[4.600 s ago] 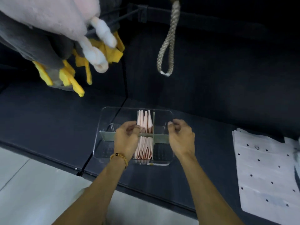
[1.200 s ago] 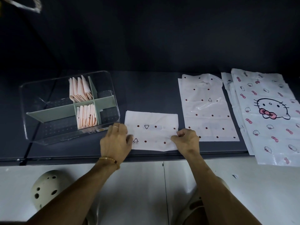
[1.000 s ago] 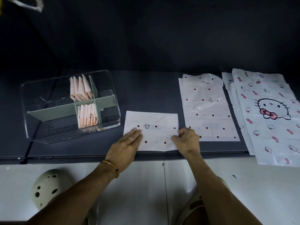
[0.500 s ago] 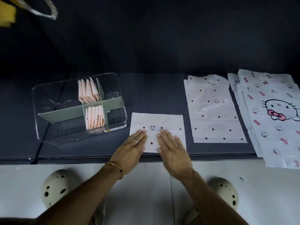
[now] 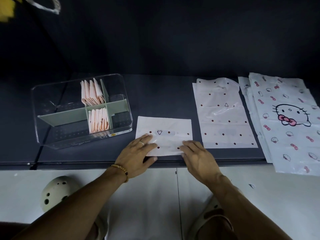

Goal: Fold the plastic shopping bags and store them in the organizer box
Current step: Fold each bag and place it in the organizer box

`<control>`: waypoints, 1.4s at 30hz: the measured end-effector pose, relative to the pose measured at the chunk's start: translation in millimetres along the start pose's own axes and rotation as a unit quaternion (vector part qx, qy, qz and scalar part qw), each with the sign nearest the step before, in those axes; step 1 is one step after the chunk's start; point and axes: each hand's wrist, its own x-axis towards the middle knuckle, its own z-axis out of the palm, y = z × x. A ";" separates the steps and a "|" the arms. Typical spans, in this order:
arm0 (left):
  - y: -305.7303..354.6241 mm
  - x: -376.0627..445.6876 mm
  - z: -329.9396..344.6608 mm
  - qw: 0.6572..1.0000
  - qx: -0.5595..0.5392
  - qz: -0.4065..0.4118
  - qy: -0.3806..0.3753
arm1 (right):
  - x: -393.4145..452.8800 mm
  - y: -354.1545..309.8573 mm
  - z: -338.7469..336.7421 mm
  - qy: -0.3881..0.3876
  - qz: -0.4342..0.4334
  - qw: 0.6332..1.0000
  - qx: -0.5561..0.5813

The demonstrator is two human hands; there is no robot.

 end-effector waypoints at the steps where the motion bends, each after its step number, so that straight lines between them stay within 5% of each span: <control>1: -0.4 1.3 -1.4 1.000 0.010 -0.005 -0.011 | 1.9 0.2 -0.6 0.002 -0.001 1.000 -0.008; 6: -0.3 14.2 -16.5 0.999 0.011 0.003 0.037 | 11.7 -2.2 -8.7 0.034 0.055 0.997 0.046; 15: 1.3 17.8 -35.2 0.962 -0.178 -0.200 0.046 | 38.1 12.0 -15.5 -0.031 0.269 0.938 0.215; 20: -2.5 15.6 -29.9 0.939 -0.150 -0.305 0.057 | 47.5 12.3 -4.9 -0.045 0.316 0.929 0.189; 34: -10.8 7.6 -29.3 0.950 -0.023 -0.289 0.114 | 63.3 6.9 1.2 -0.019 0.323 0.931 0.171; 38: -7.1 -3.8 -17.2 0.978 0.118 -0.129 0.115 | 61.4 3.7 2.1 -0.013 0.320 0.932 0.167; 42: -24.9 -10.7 0.4 0.994 0.106 -0.033 -0.009 | 59.5 1.8 2.4 -0.013 0.318 0.933 0.168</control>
